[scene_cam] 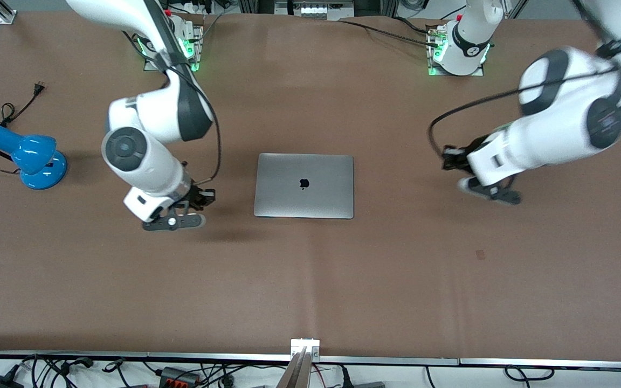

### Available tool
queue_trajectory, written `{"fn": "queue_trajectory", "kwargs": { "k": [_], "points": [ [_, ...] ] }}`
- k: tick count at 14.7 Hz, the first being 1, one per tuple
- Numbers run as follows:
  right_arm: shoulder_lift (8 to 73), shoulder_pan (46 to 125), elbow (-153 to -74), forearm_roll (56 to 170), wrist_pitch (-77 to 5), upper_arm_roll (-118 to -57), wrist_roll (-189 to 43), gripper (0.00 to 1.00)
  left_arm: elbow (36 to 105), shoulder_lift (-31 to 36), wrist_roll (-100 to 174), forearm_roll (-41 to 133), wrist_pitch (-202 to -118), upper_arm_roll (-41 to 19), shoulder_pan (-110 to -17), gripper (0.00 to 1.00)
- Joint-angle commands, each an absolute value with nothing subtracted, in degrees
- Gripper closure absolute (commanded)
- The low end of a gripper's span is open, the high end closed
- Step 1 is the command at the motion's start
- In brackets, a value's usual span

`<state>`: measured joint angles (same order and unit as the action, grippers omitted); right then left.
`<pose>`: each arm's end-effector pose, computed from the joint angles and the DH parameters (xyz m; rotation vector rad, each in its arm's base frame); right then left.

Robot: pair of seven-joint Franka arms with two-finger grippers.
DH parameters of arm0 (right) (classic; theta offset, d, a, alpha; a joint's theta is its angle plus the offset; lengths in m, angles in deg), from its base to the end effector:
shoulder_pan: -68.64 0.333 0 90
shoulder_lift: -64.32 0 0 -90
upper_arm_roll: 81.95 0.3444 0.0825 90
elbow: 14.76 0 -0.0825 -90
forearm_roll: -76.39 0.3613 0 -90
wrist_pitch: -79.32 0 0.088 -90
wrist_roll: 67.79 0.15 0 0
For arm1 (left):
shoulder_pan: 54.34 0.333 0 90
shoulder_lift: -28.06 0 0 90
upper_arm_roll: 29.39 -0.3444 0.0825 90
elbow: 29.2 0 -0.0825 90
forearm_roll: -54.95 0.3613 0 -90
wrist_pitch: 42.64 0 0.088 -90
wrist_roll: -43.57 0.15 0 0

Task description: Close laptop with both arms from behind

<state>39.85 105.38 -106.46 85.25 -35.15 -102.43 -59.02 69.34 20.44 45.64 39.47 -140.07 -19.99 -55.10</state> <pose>0.6217 0.2265 0.3886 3.1331 0.1503 0.0004 0.5482 -0.1313 0.4870 2.8474 -0.2256 -0.2449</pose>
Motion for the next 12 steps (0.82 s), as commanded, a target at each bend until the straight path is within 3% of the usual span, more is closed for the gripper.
{"fn": "queue_trajectory", "kwargs": {
  "k": [1,3,6,9,10,12],
  "points": [
    [45.2,105.5,-104.7,84.6,-29.4,-106.6,-60.8,0.0,71.0,26.5,46.7,40.4,-135.8,-24.6,-56.2,0.95],
    [45.5,105.6,-99.8,84.6,-23.1,-110.1,-61.1,0.0,65.9,27.8,46.1,43.1,-131.5,-25.9,-56.1,0.93],
    [45.1,104.2,-93.1,84.6,-15.9,-112.6,-60.8,0.0,60.4,27.6,44.3,46.9,-125.7,-27.6,-56.3,0.79],
    [45.1,103.7,-90.8,84.9,-15.8,-116.3,-61.7,0.0,60.6,26.4,32.4,51.1,-126.0,-27.5,-56.4,0.38],
    [45.2,102.2,-90.7,85.8,-15.5,-116.4,-63.4,0.0,60.5,26.3,30.8,51.7,-126.1,-27.1,-56.5,0.34],
    [45.5,95.8,-90.6,88.6,-16.1,-112.0,-65.5,0.0,60.5,26.7,30.1,54.9,-126.0,-26.2,-56.8,0.0]
  ]
}}
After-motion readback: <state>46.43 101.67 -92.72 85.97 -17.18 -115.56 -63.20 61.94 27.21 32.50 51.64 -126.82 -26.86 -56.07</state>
